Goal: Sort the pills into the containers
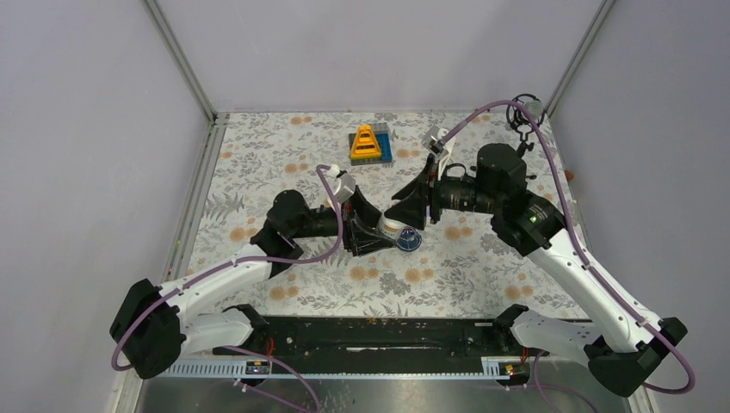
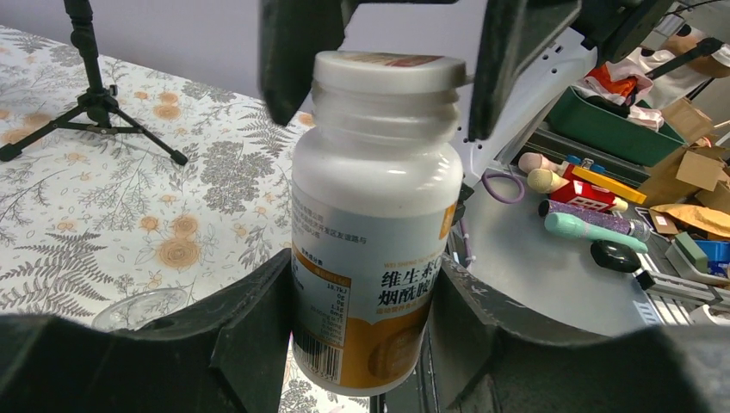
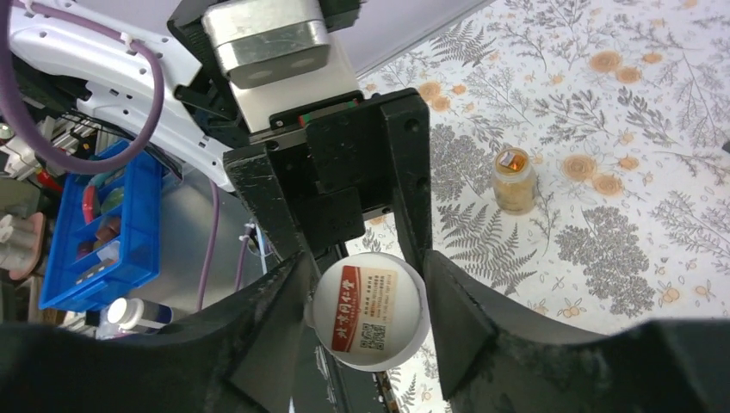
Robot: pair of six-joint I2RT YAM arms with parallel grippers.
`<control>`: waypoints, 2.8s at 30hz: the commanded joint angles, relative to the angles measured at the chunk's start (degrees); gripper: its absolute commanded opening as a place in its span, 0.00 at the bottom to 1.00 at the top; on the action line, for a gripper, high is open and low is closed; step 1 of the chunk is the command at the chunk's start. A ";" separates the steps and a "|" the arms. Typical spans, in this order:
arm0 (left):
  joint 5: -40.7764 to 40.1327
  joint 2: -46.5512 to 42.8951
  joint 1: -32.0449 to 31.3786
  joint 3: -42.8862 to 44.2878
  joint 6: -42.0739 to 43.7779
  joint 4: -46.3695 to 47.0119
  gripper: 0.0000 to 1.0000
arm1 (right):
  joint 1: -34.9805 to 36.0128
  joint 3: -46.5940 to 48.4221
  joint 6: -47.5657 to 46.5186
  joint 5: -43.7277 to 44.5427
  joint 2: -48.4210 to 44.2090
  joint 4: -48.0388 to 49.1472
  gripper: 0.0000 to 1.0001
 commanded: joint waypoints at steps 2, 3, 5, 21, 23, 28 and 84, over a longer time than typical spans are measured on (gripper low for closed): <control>2.99 -1.46 0.45 2.04 -1.76 6.85 0.00 | -0.18 0.49 1.72 -2.37 0.57 6.06 0.48; 3.01 -1.45 0.39 1.88 -1.92 7.42 0.00 | -0.18 0.47 2.34 -2.56 0.63 6.56 0.46; 2.91 -1.50 0.46 1.48 -2.10 8.36 0.00 | -0.20 0.69 3.94 -2.62 0.89 6.82 0.40; -1.21 -6.68 0.64 -3.97 6.92 8.56 0.00 | -1.43 5.55 20.54 -11.08 5.08 7.05 0.38; -0.56 -7.51 0.70 -3.53 8.48 6.00 0.00 | -2.49 5.49 21.77 -8.90 5.11 6.86 0.45; 1.44 -9.50 0.76 -3.78 8.22 6.60 0.00 | -4.15 5.29 18.52 1.89 6.10 1.64 0.55; -49.33 12.88 -7.81 7.82 29.13 -36.00 0.00 | -4.46 -5.52 13.41 52.26 -8.42 -16.37 0.75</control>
